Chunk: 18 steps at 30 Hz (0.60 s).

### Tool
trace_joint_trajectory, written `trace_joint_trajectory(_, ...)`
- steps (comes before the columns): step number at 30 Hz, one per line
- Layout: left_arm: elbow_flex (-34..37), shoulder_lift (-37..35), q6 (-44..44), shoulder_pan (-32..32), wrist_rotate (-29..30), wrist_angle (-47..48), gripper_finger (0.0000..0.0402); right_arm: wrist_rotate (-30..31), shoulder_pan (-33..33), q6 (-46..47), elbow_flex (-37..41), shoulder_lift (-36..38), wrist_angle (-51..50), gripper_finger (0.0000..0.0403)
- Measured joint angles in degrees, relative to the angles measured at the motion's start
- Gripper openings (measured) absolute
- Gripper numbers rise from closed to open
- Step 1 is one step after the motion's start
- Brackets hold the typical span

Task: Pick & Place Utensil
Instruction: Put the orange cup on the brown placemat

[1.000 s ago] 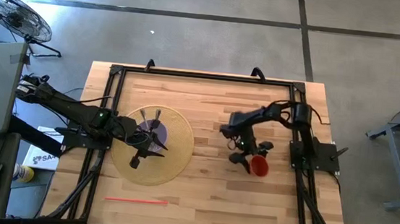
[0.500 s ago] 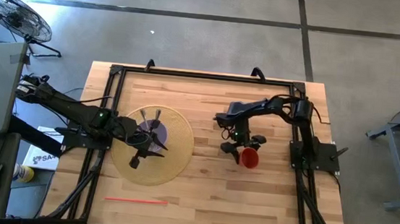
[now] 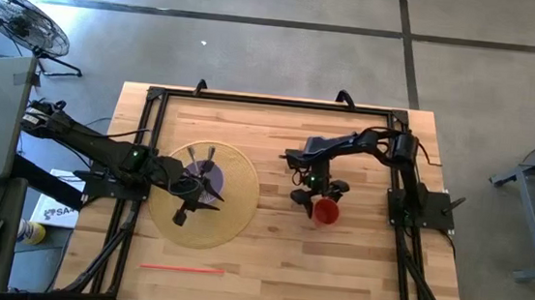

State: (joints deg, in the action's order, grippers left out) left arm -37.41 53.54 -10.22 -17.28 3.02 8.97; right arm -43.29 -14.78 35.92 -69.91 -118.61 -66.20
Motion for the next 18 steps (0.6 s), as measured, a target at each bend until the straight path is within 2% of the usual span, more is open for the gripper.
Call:
trace_joint_trajectory(10, 0.0, 0.0, 0.0, 0.0, 0.0, 0.1, 0.0115, 1.9, -1.5, -1.5, -4.0, 0.0, 0.0, 0.0346)
trace_joint_trajectory(15, 0.0, 0.0, 0.0, 0.0, 0.0, 0.1, 0.0115, 6.6, -2.9, -4.6, -10.9, 0.0, -0.8, 0.0346)
trace_joint_trajectory(18, 0.0, 0.0, 0.0, 0.0, 0.0, 0.2, 0.0115, 11.2, -3.6, -7.2, -16.7, 0.0, -4.6, 0.0346)
